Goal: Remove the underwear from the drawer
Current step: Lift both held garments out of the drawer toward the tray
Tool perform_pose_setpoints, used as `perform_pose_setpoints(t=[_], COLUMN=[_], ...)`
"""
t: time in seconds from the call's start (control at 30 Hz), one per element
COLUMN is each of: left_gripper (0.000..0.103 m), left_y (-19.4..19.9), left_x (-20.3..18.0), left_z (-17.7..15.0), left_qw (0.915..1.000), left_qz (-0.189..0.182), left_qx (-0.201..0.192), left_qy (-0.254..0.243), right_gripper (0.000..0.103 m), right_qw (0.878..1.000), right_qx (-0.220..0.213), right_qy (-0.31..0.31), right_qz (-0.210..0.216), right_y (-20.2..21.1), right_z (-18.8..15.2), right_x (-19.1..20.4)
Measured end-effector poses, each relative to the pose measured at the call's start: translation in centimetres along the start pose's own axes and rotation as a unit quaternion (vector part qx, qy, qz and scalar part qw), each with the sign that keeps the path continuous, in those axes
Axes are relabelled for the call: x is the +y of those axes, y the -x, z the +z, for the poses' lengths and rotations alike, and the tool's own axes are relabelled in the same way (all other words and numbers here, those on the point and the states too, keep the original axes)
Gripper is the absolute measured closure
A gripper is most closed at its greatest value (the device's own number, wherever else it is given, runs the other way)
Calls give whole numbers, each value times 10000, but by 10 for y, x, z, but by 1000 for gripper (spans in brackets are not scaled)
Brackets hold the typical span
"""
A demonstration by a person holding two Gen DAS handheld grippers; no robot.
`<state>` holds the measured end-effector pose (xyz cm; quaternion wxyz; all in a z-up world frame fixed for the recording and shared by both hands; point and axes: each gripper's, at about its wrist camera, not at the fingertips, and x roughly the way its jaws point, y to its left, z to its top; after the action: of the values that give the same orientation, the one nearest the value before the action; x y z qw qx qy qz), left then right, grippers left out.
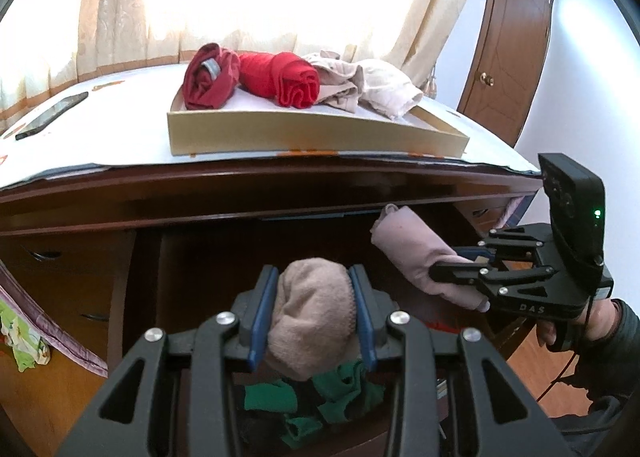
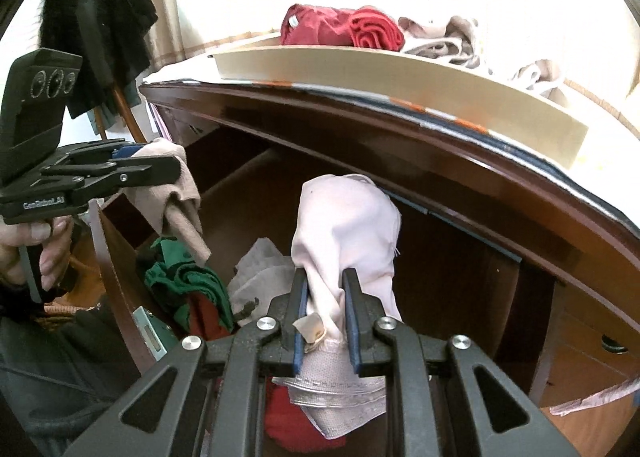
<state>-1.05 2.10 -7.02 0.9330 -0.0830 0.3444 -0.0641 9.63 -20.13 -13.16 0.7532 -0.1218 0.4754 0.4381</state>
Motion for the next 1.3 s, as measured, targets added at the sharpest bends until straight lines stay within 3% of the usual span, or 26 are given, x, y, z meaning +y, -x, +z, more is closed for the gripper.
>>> perform_pose_setpoints(t=[0.53,1.3], left_gripper=[68,68], left_y=[12,27], left_x=[-9,-18], left_z=[3,8], left_qw=[9992,9958], left_qz=[128,315], left_qx=[-329,-767], left_qy=[-176,-394], right_gripper=[85,85], right_qw=[9964,9816], right_qx=[-819,-1884], right_qy=[197,236], right_qz=[51,179], right_y=[30,62], right_z=[-6,-7], right_x=[14,29])
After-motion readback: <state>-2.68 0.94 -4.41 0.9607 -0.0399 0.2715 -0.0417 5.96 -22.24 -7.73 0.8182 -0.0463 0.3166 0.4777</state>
